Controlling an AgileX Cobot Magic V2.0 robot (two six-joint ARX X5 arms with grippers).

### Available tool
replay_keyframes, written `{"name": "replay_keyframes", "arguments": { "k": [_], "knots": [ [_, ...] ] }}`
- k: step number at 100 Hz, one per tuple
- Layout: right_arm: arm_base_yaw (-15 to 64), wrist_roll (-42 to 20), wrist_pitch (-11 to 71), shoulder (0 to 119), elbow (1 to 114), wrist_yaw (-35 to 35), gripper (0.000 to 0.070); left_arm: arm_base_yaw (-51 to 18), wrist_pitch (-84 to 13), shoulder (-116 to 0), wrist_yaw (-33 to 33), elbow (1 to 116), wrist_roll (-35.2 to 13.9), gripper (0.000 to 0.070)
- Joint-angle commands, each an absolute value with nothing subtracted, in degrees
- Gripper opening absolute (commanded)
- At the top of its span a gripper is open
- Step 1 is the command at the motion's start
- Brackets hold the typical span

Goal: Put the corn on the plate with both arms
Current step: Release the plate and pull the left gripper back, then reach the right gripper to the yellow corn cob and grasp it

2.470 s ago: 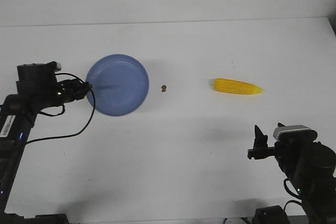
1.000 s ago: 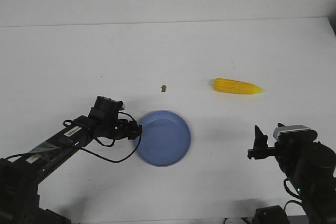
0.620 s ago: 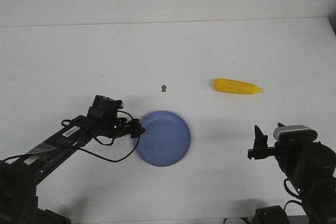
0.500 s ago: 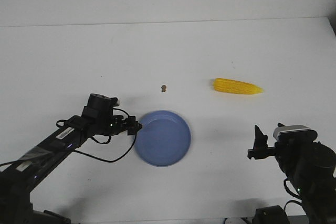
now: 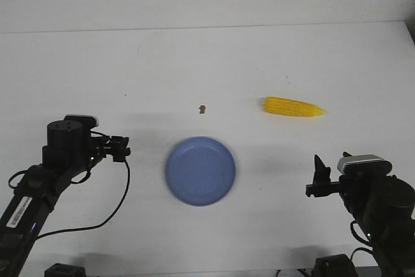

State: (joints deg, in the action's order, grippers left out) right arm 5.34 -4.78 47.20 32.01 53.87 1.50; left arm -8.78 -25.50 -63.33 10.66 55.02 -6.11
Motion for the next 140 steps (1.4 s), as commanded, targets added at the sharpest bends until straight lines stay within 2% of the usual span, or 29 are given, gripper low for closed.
{"name": "replay_keyframes", "arguments": {
  "k": [1, 14, 46, 67, 83, 103, 129, 140],
  "knots": [
    [5.5, -5.1, 46.7, 32.3, 54.8, 1.5, 0.0463, -7.8, -27.0, -62.1, 7.2, 55.5, -2.8, 0.0391],
    [5.5, -4.7, 46.7, 32.3, 54.8, 1.5, 0.0463, -7.4, -28.8, -59.3, 1.2, 55.5, -2.0, 0.0391],
    [5.4, 3.7, 43.8, 38.0, 54.8, 1.5, 0.0463, -7.1, -28.7, -58.5, 1.1, 55.5, -2.0, 0.039],
    [5.6, 10.9, 43.4, 54.5, 58.8, 1.7, 0.0463, -7.2, -28.7, -58.5, 1.6, 55.5, -2.9, 0.039],
    [6.5, 17.2, 45.4, 70.3, 68.3, 1.7, 0.0463, -7.2, -29.0, -58.5, 1.8, 55.5, -3.9, 0.039],
    [6.8, 21.1, 47.3, 86.2, 79.4, 3.3, 0.0463, -7.2, -29.3, -58.5, 2.7, 55.5, -4.6, 0.039],
    [6.9, 25.8, 46.6, 96.7, 83.7, 3.4, 0.0469, -7.2, -29.6, -58.5, 3.2, 55.5, -5.3, 0.039],
    [6.8, 26.9, 46.0, 98.7, 83.7, 1.8, 0.0492, -7.2, -29.7, -58.5, 3.3, 55.5, -5.4, 0.039]
  ]
}}
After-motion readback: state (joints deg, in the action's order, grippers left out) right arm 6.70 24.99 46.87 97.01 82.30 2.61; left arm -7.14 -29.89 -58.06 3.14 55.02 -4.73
